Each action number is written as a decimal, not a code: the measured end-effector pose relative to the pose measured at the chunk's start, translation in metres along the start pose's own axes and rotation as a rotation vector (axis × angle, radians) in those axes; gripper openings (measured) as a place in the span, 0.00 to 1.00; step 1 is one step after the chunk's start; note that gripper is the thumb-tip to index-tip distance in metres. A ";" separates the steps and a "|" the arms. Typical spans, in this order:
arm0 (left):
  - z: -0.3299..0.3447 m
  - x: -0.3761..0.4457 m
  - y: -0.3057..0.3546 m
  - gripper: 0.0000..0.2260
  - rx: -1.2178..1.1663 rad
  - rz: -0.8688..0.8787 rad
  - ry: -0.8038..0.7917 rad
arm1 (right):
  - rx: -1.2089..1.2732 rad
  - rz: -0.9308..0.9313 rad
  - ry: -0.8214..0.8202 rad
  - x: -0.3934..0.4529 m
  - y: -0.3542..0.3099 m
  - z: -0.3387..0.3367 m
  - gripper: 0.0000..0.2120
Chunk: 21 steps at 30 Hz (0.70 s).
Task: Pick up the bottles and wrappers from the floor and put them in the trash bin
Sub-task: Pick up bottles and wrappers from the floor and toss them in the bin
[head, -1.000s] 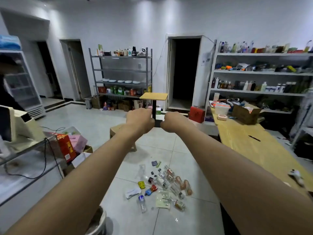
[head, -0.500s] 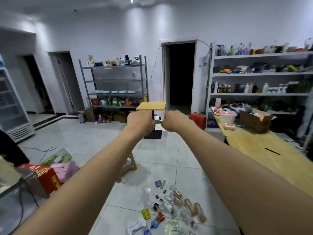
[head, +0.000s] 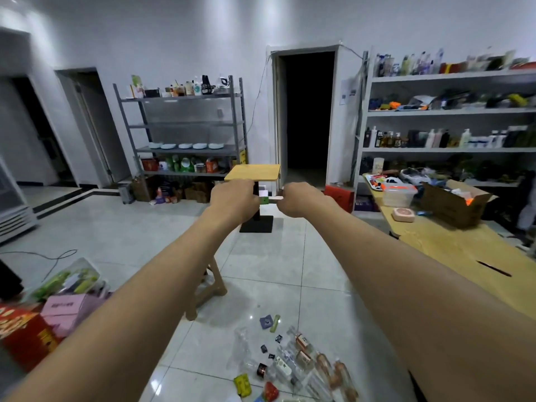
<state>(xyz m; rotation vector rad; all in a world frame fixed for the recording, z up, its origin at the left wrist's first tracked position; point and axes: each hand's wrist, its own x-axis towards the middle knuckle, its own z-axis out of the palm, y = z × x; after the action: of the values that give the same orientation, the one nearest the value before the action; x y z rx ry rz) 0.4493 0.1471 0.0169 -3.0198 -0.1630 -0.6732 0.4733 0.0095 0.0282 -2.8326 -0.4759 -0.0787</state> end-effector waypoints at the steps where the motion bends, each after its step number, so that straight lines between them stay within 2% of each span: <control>1: 0.009 0.016 -0.002 0.05 -0.007 -0.011 -0.011 | -0.011 -0.004 -0.008 0.019 0.003 0.001 0.15; 6: 0.063 0.080 -0.015 0.09 -0.032 -0.032 -0.031 | -0.015 -0.034 -0.005 0.108 0.015 0.023 0.15; 12: 0.136 0.120 -0.040 0.15 -0.074 -0.007 -0.019 | 0.011 -0.050 0.061 0.179 0.019 0.088 0.13; 21: 0.233 0.147 -0.099 0.16 -0.131 -0.069 -0.163 | -0.014 -0.039 -0.152 0.258 0.001 0.186 0.16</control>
<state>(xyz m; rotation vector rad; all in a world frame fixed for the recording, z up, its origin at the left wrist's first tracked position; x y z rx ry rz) 0.6688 0.2741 -0.1295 -3.2080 -0.2392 -0.4585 0.7187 0.1397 -0.1263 -2.8558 -0.5643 0.1273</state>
